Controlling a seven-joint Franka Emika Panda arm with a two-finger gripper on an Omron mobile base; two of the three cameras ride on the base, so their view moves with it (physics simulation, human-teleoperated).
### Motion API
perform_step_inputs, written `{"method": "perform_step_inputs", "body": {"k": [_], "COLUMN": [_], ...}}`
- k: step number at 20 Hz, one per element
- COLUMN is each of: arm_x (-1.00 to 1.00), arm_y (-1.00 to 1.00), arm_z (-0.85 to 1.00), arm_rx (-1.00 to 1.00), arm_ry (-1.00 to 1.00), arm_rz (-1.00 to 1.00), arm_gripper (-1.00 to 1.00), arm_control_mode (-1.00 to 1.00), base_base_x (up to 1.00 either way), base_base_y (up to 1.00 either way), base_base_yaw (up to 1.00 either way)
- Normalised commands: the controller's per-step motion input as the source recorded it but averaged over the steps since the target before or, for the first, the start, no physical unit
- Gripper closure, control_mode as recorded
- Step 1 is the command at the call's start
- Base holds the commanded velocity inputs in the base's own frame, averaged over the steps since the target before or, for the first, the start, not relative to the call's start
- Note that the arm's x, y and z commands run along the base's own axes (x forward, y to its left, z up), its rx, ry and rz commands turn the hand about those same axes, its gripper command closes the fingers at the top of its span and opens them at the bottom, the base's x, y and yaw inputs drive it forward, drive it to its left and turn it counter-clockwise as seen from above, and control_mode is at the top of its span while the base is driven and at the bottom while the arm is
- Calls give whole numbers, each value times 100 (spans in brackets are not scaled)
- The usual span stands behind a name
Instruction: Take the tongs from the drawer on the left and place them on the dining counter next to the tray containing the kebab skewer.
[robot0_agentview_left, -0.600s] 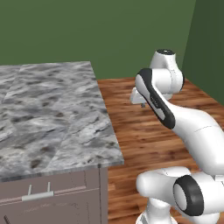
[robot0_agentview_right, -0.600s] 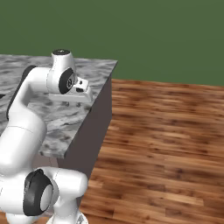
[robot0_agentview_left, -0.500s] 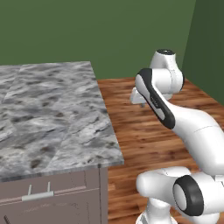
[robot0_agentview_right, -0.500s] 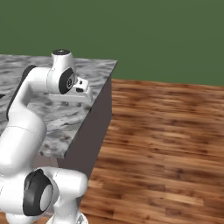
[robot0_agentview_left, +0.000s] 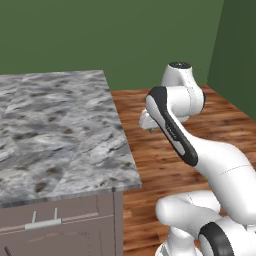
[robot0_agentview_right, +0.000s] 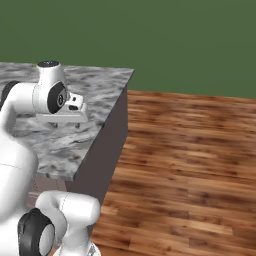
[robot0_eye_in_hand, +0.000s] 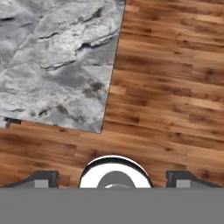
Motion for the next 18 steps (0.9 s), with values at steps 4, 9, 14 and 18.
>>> {"method": "perform_step_inputs", "body": {"k": [4, 9, 14, 18], "arm_x": [-92, -91, -81, -77], "arm_y": [61, 86, 97, 100], "arm_z": [-24, -29, -29, -29], "arm_rx": [0, -10, -19, -21], "arm_ry": [-15, -16, -8, -13], "arm_rz": [14, 11, 11, 9], "arm_gripper": [-100, -100, -100, -100], "arm_control_mode": [-100, -100, -100, -100], "base_base_x": [0, 0, 0, 0], "base_base_y": [0, 0, 0, 0], "base_base_yaw": [0, 0, 0, 0]}}
